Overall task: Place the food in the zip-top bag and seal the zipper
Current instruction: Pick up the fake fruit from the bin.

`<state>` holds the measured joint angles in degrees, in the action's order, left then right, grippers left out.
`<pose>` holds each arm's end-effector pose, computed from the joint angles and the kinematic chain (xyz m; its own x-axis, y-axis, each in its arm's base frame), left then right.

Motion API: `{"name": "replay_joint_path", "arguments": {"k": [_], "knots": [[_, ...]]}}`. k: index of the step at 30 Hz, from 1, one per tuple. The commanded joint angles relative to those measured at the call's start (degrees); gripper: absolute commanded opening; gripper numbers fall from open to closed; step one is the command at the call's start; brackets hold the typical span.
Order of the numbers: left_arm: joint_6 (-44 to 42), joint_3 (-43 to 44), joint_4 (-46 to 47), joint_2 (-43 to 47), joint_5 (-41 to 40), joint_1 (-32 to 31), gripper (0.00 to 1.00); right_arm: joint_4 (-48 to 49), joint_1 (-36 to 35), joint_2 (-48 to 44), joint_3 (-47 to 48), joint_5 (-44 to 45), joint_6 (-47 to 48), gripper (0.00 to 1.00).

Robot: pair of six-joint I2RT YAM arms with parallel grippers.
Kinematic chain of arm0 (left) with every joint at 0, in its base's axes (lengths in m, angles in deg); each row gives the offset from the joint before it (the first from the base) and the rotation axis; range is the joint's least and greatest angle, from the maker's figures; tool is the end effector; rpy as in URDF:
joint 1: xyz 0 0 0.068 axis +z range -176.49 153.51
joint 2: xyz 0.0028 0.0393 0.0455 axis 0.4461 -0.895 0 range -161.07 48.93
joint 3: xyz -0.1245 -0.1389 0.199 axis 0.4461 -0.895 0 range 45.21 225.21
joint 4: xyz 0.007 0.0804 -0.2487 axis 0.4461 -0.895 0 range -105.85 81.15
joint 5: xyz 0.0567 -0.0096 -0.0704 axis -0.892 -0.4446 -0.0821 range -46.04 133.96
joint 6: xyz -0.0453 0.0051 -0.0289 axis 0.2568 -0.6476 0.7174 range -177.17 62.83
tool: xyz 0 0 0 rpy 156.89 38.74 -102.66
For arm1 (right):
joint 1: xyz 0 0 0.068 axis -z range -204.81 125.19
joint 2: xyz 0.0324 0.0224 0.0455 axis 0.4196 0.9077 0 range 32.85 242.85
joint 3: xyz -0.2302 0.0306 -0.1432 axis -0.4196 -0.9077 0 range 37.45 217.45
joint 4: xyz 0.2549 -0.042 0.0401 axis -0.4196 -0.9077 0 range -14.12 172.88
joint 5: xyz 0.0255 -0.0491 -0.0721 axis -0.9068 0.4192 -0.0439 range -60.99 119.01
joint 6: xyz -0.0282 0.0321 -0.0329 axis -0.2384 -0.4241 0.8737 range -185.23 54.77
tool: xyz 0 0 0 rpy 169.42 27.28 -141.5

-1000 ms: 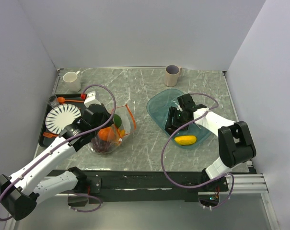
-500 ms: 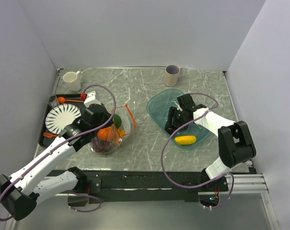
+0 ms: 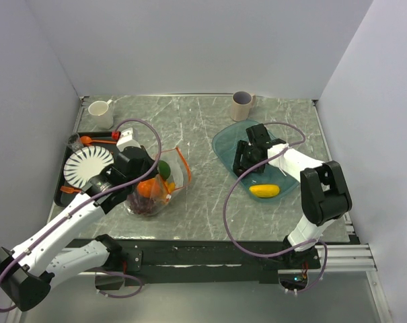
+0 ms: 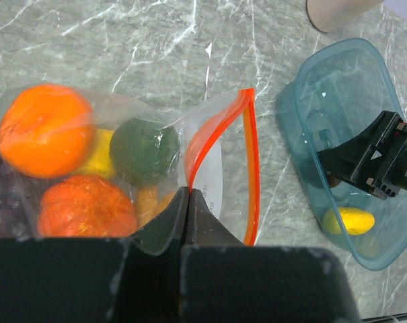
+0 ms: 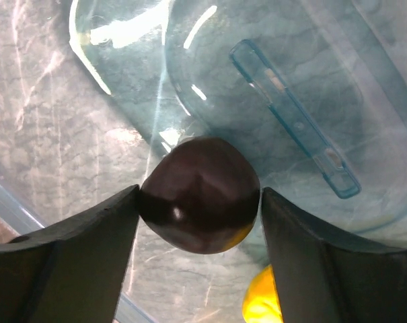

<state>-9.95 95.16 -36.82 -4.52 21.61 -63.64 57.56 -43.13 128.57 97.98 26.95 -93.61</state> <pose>0.1695 -0.1113 0.3146 -0.5028 -0.4707 -0.7250 -0.1017 0.8651 -0.4911 0.3177 0.1066 0.1887 -0.8843 0.2075 -0.4182 0.1015 0.9598 0.2616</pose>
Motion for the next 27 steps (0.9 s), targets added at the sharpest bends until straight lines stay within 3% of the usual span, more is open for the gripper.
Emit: {"name": "replay_joint_path", "arguments": {"k": [1, 5, 13, 15, 27], "knots": [[-0.9, 1.7, 0.3, 0.8, -0.8, 0.2, 0.01, -0.3, 0.5, -1.0, 1.7, 2.4, 0.8, 0.86], [-1.0, 1.9, 0.5, 0.1, -0.3, 0.2, 0.01, -0.9, 0.5, -1.6, 1.2, 2.2, 1.0, 0.93], [-1.1, 2.1, 0.6, -0.1, 0.1, 0.2, 0.01, -1.4, 0.5, -2.9, 0.1, 3.0, 0.3, 0.95], [-1.1, 2.0, 0.6, -0.1, 0.3, 0.2, 0.01, -1.5, 0.5, -2.5, -0.3, 3.0, 0.3, 0.91], [-0.8, 1.6, 0.6, 0.5, 0.5, 0.2, 0.01, -1.7, 0.5, -5.4, -0.2, 0.6, 0.3, 0.32]]}}
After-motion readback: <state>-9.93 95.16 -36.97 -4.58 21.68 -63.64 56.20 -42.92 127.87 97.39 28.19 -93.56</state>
